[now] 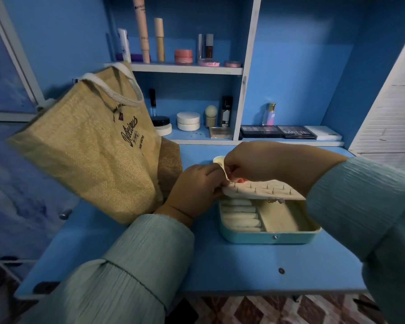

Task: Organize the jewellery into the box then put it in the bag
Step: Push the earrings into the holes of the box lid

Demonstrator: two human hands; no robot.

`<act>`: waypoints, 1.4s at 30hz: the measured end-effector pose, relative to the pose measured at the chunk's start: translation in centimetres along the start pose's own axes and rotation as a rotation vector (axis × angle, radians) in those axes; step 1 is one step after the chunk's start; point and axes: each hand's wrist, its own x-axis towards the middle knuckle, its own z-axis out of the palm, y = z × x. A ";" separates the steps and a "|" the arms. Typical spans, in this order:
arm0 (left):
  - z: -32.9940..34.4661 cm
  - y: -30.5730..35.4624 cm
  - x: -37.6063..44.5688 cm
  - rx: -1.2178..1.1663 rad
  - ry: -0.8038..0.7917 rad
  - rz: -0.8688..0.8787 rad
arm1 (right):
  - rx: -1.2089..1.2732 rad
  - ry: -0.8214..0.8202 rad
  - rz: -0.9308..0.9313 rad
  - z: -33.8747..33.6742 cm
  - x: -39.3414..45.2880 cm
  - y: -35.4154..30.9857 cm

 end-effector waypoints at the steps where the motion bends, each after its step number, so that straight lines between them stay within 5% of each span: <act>1: 0.0 0.0 0.0 0.004 0.000 0.000 | -0.010 0.003 -0.004 0.0 0.0 0.0; 16: -0.4 0.4 0.1 0.078 0.012 -0.012 | -0.201 -0.064 -0.070 -0.3 0.8 -0.3; 35: -0.1 0.2 0.1 0.019 0.016 -0.021 | 0.032 -0.082 -0.047 -0.1 0.7 0.6; 42: -0.2 0.3 0.0 -0.003 0.028 -0.020 | 0.353 -0.065 0.030 0.0 -0.1 1.8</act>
